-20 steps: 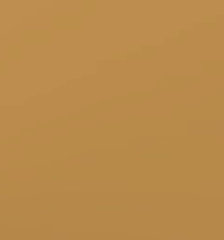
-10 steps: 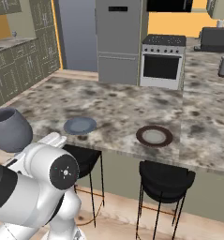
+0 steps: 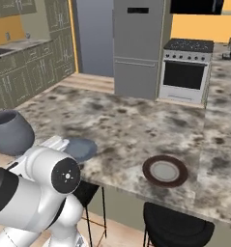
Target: Retrieve the wine glasses from the counter and place one next to each plate.
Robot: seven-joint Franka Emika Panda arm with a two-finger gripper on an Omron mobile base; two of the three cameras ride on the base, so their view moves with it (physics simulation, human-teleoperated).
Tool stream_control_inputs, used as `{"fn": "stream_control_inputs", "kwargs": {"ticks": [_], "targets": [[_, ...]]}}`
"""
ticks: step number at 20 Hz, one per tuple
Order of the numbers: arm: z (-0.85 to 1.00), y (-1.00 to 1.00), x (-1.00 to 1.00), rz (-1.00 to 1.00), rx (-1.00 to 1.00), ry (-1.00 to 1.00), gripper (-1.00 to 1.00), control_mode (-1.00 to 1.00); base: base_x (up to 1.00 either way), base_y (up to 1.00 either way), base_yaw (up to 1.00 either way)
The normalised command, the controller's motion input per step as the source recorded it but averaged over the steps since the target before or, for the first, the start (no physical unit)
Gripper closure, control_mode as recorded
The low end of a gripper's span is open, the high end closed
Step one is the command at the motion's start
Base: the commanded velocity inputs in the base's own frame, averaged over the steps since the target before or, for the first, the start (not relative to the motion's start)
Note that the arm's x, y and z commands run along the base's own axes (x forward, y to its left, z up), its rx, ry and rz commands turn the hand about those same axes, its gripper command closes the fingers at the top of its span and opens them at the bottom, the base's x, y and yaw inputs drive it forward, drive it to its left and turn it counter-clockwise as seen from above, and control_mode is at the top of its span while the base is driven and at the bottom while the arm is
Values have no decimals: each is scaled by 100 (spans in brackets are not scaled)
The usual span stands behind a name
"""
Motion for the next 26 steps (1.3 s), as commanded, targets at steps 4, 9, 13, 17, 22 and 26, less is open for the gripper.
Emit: {"fn": "stream_control_inputs", "kwargs": {"ticks": [4,9,13,17,22,26], "targets": [[0,0,0,0,0,0,100,100,12,-19,29],[-2,-16,47,3,0,18,100,-100,0,0,0],[-9,-38,88,0,0,22,100,-100,0,0,0],[-28,-68,82,0,2,3,100,-100,0,0,0],[-35,-84,37,14,12,-15,100,-100,0,0,0],[-54,-37,47,18,2,-16,100,-100,0,0,0]]}}
